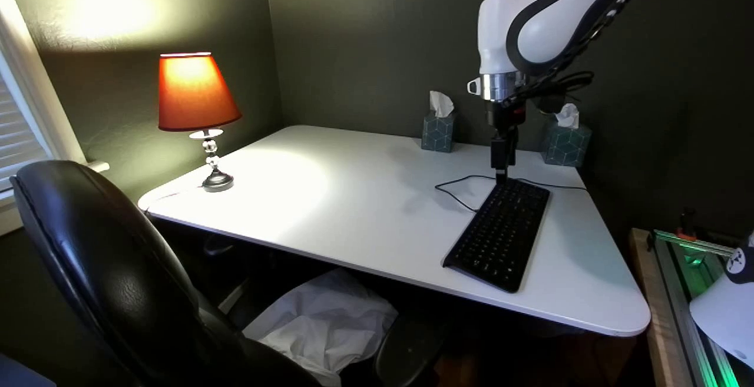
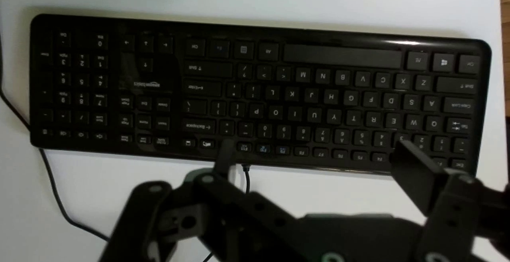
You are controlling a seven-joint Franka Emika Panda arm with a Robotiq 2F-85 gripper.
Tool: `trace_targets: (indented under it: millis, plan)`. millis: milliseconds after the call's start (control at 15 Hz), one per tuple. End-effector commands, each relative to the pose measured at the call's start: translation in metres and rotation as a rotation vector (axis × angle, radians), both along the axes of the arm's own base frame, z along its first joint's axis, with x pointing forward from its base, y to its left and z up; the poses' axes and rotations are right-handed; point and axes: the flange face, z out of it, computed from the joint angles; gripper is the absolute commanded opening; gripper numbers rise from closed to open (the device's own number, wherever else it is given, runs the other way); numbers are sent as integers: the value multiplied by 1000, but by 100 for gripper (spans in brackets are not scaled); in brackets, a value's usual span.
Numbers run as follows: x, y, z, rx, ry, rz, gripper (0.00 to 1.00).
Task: Press the number nine key on the keyboard
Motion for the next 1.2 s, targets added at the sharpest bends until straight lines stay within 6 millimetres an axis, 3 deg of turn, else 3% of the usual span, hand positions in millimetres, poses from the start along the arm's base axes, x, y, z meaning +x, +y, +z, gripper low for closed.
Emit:
trace_targets:
  millis: [0, 600, 667, 733, 1133]
  plan:
    - [21, 0, -25, 25, 42, 17, 100]
    - [38, -7, -69, 81, 137, -10, 100]
    - [39, -8, -72, 91, 139, -15, 75]
    - [40, -9, -75, 91, 145, -16, 74]
    - [42, -12, -95, 101, 176, -24, 27]
